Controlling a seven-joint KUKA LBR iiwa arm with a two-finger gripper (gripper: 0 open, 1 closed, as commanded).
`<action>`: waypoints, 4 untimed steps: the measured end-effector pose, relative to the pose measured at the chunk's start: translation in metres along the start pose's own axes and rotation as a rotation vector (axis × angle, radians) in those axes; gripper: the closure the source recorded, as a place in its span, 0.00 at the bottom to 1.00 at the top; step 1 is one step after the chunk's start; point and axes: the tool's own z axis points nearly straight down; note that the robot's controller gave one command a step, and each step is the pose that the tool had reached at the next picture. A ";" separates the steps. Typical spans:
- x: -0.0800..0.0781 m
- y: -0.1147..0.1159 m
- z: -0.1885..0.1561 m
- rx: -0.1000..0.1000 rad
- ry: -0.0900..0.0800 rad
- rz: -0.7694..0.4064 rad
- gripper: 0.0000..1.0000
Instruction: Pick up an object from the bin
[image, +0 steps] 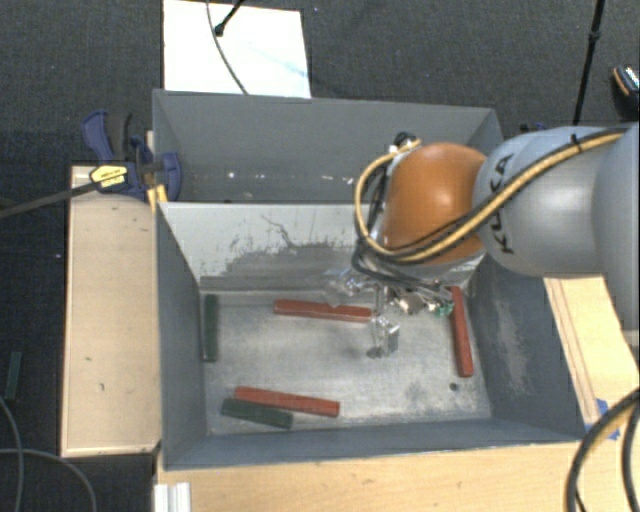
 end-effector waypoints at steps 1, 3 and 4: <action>-0.001 -0.008 0.034 -0.001 0.006 -0.006 0.00; -0.008 0.016 0.025 -0.004 0.005 0.178 0.00; -0.003 0.006 0.033 -0.001 0.009 0.245 0.00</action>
Offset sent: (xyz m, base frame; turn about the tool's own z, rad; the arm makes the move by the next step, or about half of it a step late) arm 0.0043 -0.0064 -0.0336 -0.0085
